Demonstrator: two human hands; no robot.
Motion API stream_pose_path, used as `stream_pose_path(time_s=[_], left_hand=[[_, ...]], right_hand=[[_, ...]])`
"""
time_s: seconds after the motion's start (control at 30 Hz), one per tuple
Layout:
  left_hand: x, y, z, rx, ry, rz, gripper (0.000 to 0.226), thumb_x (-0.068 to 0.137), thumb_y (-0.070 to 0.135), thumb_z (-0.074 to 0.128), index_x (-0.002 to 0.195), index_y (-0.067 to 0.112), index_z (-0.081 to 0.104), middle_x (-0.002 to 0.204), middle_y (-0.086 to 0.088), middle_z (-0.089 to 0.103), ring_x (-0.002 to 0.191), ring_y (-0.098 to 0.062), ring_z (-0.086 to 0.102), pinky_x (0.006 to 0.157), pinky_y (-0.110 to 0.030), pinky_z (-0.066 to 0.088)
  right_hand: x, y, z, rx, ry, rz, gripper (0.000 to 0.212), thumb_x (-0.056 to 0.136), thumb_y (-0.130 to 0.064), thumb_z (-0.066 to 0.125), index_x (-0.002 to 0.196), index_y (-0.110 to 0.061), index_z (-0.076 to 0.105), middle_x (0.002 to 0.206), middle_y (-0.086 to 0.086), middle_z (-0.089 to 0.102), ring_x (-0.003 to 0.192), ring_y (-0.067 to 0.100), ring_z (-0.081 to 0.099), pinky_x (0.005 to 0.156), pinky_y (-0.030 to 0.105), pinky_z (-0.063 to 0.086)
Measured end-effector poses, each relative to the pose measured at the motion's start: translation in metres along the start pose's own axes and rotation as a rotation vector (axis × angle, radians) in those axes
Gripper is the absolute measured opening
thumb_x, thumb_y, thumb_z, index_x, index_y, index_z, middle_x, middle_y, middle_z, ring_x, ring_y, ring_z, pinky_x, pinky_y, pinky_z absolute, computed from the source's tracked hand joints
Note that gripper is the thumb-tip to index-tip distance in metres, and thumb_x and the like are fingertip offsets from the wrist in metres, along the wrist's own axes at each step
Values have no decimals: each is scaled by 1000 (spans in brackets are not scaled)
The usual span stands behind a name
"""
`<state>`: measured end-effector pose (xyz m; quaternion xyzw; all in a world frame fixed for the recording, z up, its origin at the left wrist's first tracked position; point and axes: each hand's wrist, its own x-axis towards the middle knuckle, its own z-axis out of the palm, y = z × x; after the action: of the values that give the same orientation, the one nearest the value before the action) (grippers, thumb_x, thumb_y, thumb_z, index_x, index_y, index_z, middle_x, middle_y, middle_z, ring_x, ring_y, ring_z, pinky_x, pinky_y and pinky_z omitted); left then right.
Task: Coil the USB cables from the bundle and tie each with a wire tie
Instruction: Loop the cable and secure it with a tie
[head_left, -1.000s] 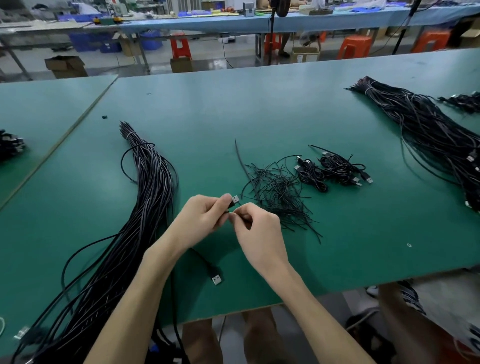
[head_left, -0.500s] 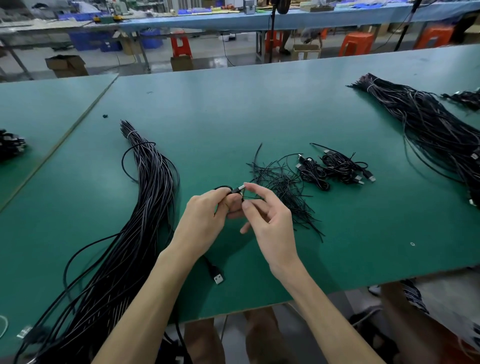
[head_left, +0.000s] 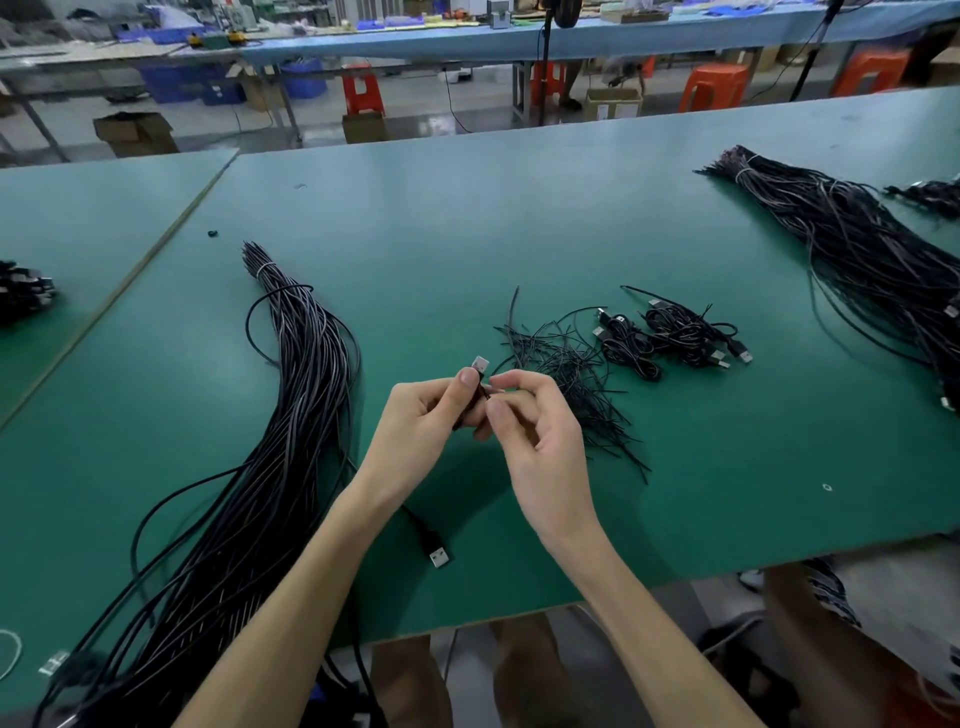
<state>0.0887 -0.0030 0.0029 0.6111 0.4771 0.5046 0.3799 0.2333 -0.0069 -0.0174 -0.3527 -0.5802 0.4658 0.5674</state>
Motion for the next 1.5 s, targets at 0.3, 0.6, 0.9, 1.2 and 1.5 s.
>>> stream_pose_path(time_s=[0.3,0.6,0.9,1.2,1.5], left_hand=[[8,0,-12,-848,222,-221,41,106,37,47,111,2,68,112,-13,76,105,-25,74,80,-28,60],[8,13,-29,-1087,227,-331,45,107,42,43,72,17,56,50,11,29,36,-8,25,40,-21,27],[-1,7,-10,39,122,36,58,106,44,50,56,15,49,50,5,40,45,-8,31,45,-20,26],[-3,-9,-9,730,53,245,53,102,57,46,69,18,59,56,5,54,52,-20,48,51,-37,43],[-3,-6,0,345,328,91,29,105,39,55,102,23,78,93,14,78,78,3,68,67,-10,49]], right_hand=[[-2,3,6,-167,-259,104,13,105,-24,59,96,-19,66,86,-6,77,84,15,72,82,36,56],[0,-1,4,-145,-174,156,34,103,-33,62,75,-15,71,57,-5,60,53,7,48,59,20,41],[1,-1,-1,99,-3,272,14,102,-25,63,97,-12,61,65,9,70,50,12,48,49,17,38],[3,-1,-3,203,28,330,9,105,-17,57,104,-8,56,78,4,71,55,15,59,43,21,38],[2,-4,-1,161,-183,195,9,106,-10,54,114,-4,53,93,9,78,87,24,77,58,27,55]])
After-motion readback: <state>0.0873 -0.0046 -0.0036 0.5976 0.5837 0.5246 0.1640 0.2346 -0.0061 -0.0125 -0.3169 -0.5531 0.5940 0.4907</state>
